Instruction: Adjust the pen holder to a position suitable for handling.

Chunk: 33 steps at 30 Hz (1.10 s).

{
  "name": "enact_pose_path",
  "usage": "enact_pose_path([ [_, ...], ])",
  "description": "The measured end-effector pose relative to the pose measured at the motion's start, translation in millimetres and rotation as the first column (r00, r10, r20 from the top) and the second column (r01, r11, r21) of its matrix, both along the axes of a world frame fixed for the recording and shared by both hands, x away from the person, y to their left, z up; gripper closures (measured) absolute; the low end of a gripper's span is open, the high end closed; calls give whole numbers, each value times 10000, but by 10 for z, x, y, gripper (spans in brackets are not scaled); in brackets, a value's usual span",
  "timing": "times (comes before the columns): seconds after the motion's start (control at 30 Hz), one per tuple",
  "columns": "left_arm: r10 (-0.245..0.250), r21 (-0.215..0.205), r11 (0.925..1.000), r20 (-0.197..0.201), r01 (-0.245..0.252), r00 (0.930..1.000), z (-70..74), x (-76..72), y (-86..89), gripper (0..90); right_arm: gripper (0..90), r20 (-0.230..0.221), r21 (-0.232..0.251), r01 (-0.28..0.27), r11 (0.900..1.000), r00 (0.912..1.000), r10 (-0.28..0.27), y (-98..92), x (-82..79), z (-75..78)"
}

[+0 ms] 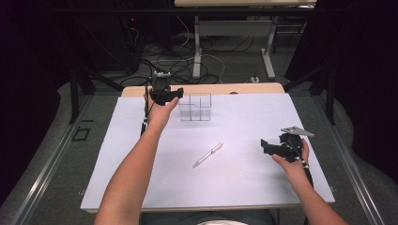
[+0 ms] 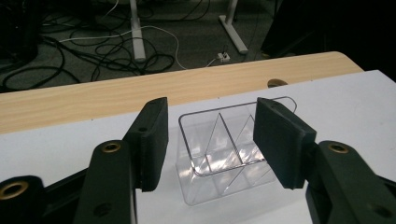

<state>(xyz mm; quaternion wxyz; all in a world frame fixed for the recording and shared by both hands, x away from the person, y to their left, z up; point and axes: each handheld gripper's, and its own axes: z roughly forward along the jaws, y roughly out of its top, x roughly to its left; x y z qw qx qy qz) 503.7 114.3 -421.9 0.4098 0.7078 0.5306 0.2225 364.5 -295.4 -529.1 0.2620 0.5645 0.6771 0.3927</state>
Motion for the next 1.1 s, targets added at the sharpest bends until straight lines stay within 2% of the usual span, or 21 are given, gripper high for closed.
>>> enact_pose_path([
  [0.1,23,8,10000,-104,-23,9999,-37,33,-9,490,65,-22,-14,-2,10000,10000,2,0,2,-5],
  [0.13,74,-150,9999,-178,-77,9998,-51,44,-14,499,66,-23,-25,-1,10000,10000,0,0,3,-8],
  [0.3,53,-73,10000,-526,-57,9986,-113,105,-10,523,66,-75,-50,-32,10000,10000,31,7,5,-16],
  [0.37,196,-17,9998,-645,-198,9977,-137,128,-11,528,67,-75,-56,-30,10000,10000,30,5,6,-19],
  [0.5,441,-262,9986,-1003,-469,9940,-186,172,8,556,68,-123,-20,-28,10000,9999,28,2,6,-25],
  [0.67,671,-139,9975,-1119,-691,9915,-247,220,8,557,68,-162,0,3,10000,9999,-3,-9,9,-33],
  [0.73,603,-203,9978,-1267,-634,9901,-272,239,4,572,69,-220,73,46,10000,9997,-45,-15,13,-40],
  [0.93,551,-5,9984,-1462,-558,9877,-350,271,-43,597,69,-226,168,47,9998,9997,-44,-13,11,-37],
  [1.1,464,26,9989,-1602,-466,9860,-370,280,-70,630,69,-208,95,-17,10000,9998,19,-2,14,-37],
])
